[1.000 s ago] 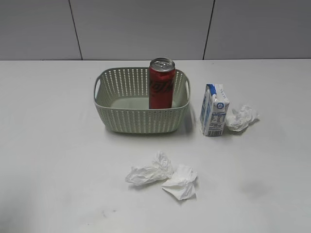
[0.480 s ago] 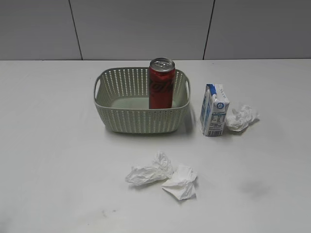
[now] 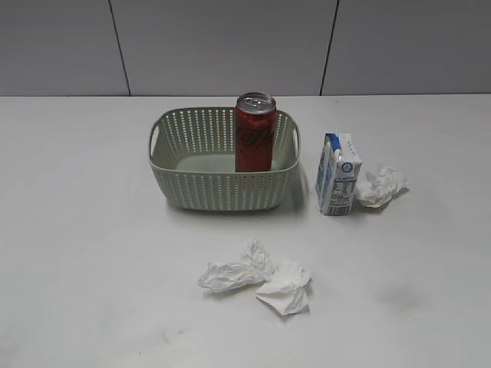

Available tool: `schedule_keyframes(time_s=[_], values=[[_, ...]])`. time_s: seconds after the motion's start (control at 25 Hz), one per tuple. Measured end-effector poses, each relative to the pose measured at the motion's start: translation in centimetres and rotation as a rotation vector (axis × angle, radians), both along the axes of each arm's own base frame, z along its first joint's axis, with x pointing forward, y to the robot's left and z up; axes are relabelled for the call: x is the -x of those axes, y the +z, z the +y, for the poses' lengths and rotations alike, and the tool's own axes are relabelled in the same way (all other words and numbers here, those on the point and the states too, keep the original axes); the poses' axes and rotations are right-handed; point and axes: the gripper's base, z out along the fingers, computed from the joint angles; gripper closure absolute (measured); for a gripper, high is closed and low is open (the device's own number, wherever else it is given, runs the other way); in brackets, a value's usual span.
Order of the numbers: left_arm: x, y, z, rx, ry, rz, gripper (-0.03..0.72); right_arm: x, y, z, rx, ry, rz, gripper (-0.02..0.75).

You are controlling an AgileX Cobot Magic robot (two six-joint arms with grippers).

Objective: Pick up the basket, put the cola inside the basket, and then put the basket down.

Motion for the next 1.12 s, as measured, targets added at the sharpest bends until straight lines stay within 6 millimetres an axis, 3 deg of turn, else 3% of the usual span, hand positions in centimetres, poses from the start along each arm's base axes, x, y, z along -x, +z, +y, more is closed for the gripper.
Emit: schedule_keyframes(time_s=[0.24, 0.44, 0.92, 1.12], values=[[1.9, 0.0, 0.6, 0.018, 0.006, -0.084, 0.11, 0.0, 0.0, 0.0, 0.0, 0.0, 0.0, 0.146], [2.6, -0.9, 0.9, -0.032, 0.012, 0.029, 0.119, 0.0, 0.0, 0.0, 0.001, 0.0, 0.0, 0.146], [2.6, -1.5, 1.0, -0.066, 0.018, 0.057, 0.121, 0.0, 0.0, 0.0, 0.0, 0.0, -0.001, 0.146], [2.7, -1.5, 1.0, -0.062, 0.136, 0.061, 0.121, 0.0, 0.0, 0.0, 0.0, 0.0, -0.001, 0.146]])
